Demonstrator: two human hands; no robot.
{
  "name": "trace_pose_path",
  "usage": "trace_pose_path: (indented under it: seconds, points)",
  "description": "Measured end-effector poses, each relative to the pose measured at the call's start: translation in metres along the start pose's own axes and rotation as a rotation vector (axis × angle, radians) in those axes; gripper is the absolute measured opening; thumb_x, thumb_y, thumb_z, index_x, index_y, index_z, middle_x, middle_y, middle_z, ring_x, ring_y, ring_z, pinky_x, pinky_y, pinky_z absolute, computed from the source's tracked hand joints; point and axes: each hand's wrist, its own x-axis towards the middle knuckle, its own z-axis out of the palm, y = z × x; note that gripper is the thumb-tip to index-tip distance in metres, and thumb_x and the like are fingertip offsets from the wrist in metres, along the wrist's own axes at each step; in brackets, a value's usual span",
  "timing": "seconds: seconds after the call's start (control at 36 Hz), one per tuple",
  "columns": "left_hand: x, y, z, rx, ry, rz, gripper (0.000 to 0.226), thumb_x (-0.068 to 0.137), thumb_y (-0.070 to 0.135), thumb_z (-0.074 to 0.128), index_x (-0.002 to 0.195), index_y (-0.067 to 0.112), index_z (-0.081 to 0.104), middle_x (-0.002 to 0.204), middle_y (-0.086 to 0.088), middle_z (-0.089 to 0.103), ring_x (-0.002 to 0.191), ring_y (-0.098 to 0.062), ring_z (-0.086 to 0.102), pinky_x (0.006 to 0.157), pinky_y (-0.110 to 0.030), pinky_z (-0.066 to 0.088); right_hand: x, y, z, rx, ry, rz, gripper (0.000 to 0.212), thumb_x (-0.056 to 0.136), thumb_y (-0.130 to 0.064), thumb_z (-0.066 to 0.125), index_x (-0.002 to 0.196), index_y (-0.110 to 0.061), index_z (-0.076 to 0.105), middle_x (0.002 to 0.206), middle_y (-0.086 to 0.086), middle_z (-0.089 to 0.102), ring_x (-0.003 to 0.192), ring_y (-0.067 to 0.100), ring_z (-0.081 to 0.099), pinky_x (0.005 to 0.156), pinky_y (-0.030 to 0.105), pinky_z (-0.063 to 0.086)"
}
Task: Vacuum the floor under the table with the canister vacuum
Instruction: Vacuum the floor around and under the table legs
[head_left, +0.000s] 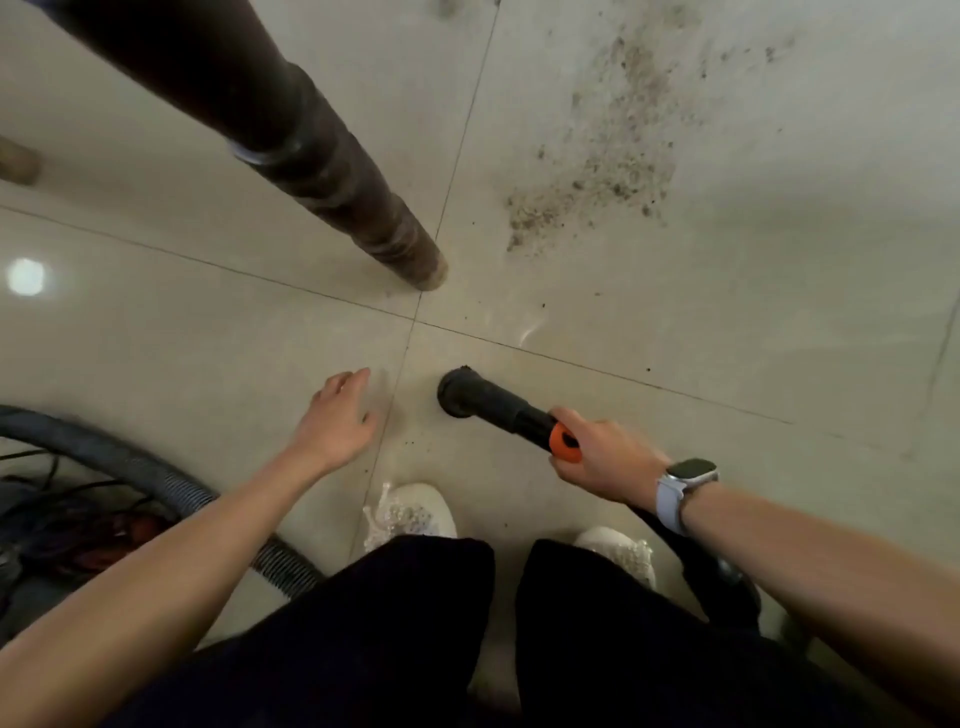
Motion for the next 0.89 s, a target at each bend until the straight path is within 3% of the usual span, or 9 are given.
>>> trace_pose_path:
  seconds: [0.08, 0.17, 0.25, 0.31, 0.39, 0.56, 0.67, 0.83, 0.89]
  points:
    - [-0.004, -0.012, 0.006, 0.006, -0.011, -0.035, 0.065, 0.092, 0.017, 0.051, 0.150, 0.015, 0.021, 0.155, -0.014, 0.020, 0.140, -0.033, 0.025, 0.114, -0.039, 0.024, -0.012, 0.005, 0.013, 0.002, -0.016, 0.011, 0.051, 0.090, -0.034, 0.052, 0.137, -0.025, 0.035, 0.098, 0.010, 0.065, 0.085, 0.031, 0.062, 0.069, 0.035, 0.049]
    - [0.005, -0.016, 0.025, -0.010, -0.047, -0.005, 0.066, 0.092, 0.021, 0.053, 0.150, 0.018, 0.020, 0.157, -0.012, 0.014, 0.143, -0.032, 0.018, 0.115, -0.044, 0.024, -0.006, 0.021, 0.005, 0.074, 0.122, 0.094, 0.051, 0.090, -0.036, 0.055, 0.138, -0.027, 0.038, 0.089, 0.006, 0.061, 0.075, 0.025, 0.059, 0.065, 0.030, 0.045]
    - [0.015, -0.017, 0.050, -0.025, -0.040, -0.011, 0.071, 0.091, 0.027, 0.055, 0.151, 0.018, 0.017, 0.159, -0.012, 0.006, 0.145, -0.032, 0.010, 0.115, -0.045, 0.023, 0.005, 0.025, -0.004, 0.119, 0.272, 0.143, 0.048, 0.088, -0.037, 0.057, 0.133, -0.026, 0.042, 0.089, 0.007, 0.065, 0.076, 0.028, 0.062, 0.069, 0.038, 0.052]
    - [0.017, -0.013, 0.064, -0.023, -0.017, -0.031, 0.074, 0.091, 0.031, 0.056, 0.151, 0.021, 0.013, 0.160, -0.009, -0.002, 0.145, -0.033, 0.003, 0.115, -0.046, 0.023, 0.005, 0.018, -0.002, 0.108, 0.287, 0.136, 0.046, 0.089, -0.036, 0.057, 0.131, -0.025, 0.042, 0.087, 0.008, 0.065, 0.074, 0.029, 0.061, 0.068, 0.038, 0.052]
    - [0.013, -0.015, 0.075, 0.002, 0.015, -0.003, 0.075, 0.092, 0.031, 0.054, 0.152, 0.020, 0.010, 0.160, -0.007, -0.005, 0.145, -0.033, -0.002, 0.114, -0.048, 0.022, -0.005, 0.001, 0.015, 0.011, 0.207, 0.110, 0.048, 0.091, -0.036, 0.054, 0.135, -0.026, 0.038, 0.082, 0.005, 0.058, 0.067, 0.025, 0.056, 0.061, 0.032, 0.046]
    - [0.007, -0.047, 0.073, 0.072, 0.089, 0.106, 0.070, 0.092, 0.018, 0.051, 0.152, 0.013, 0.014, 0.161, -0.003, 0.004, 0.147, -0.025, 0.005, 0.114, -0.048, 0.025, -0.016, -0.018, 0.051, -0.089, 0.081, -0.014, 0.049, 0.092, -0.037, 0.051, 0.136, -0.024, 0.035, 0.097, 0.007, 0.065, 0.079, 0.026, 0.061, 0.064, 0.032, 0.046]
    - [0.007, -0.063, 0.070, 0.139, 0.134, 0.157, 0.069, 0.092, 0.015, 0.051, 0.152, 0.011, 0.017, 0.160, -0.006, 0.007, 0.147, -0.025, 0.007, 0.113, -0.046, 0.028, 0.004, -0.034, 0.041, -0.125, 0.133, -0.072, 0.044, 0.093, -0.036, 0.048, 0.133, -0.022, 0.037, 0.094, 0.007, 0.065, 0.080, 0.029, 0.061, 0.066, 0.034, 0.049]
    - [-0.002, -0.081, 0.075, 0.112, 0.147, 0.192, 0.067, 0.092, 0.014, 0.052, 0.151, 0.009, 0.020, 0.160, -0.009, 0.011, 0.146, -0.026, 0.011, 0.112, -0.045, 0.029, 0.005, -0.057, 0.063, -0.305, -0.063, -0.214, 0.045, 0.091, -0.036, 0.050, 0.132, -0.022, 0.036, 0.090, 0.004, 0.061, 0.079, 0.028, 0.061, 0.065, 0.033, 0.046]
    - [-0.008, -0.086, 0.080, 0.113, 0.144, 0.205, 0.067, 0.093, 0.014, 0.051, 0.151, 0.009, 0.020, 0.159, -0.009, 0.011, 0.146, -0.026, 0.011, 0.113, -0.044, 0.028, 0.009, -0.054, 0.057, -0.284, -0.046, -0.194, 0.045, 0.092, -0.036, 0.050, 0.133, -0.024, 0.036, 0.087, 0.003, 0.060, 0.080, 0.028, 0.061, 0.066, 0.034, 0.049]
